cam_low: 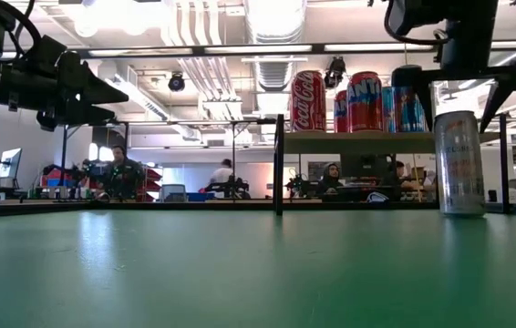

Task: Place canned beverage on shelf
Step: Put the white yellow soda can on the shelf aligned with the other white yellow soda can

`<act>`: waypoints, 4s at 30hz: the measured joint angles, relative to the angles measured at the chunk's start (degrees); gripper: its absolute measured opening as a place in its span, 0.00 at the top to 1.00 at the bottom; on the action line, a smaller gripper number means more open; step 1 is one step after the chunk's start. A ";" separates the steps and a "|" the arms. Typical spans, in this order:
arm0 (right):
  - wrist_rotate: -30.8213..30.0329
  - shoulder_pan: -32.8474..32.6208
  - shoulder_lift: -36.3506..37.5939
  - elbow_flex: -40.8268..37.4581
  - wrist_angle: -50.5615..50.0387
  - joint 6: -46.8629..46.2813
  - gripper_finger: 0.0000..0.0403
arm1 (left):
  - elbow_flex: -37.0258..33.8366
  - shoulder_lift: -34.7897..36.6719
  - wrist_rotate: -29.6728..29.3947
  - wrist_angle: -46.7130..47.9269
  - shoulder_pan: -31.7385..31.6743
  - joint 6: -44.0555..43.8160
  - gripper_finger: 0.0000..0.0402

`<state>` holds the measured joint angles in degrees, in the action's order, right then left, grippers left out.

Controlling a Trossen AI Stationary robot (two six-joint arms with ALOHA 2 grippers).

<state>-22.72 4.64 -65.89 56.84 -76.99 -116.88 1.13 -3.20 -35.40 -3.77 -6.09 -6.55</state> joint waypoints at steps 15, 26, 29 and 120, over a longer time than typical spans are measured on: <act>-12.93 -5.67 -11.08 0.02 -3.56 -0.03 0.01 | 0.00 0.01 0.00 0.00 0.00 0.00 0.04; -18.38 -21.43 -21.79 -0.18 -12.88 -26.59 0.01 | 0.00 0.00 0.02 0.01 0.00 0.00 0.04; -18.90 -22.36 -26.14 -0.24 -13.05 -29.09 0.01 | 0.00 0.00 0.02 0.00 -0.01 0.00 0.04; -8.30 -16.47 -29.03 -0.19 -6.95 -20.90 0.05 | 0.00 0.00 0.02 0.00 -0.02 0.00 0.04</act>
<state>-31.02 -11.82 -94.92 56.65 -83.94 -137.78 1.12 -3.20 -35.38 -3.77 -6.11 -6.55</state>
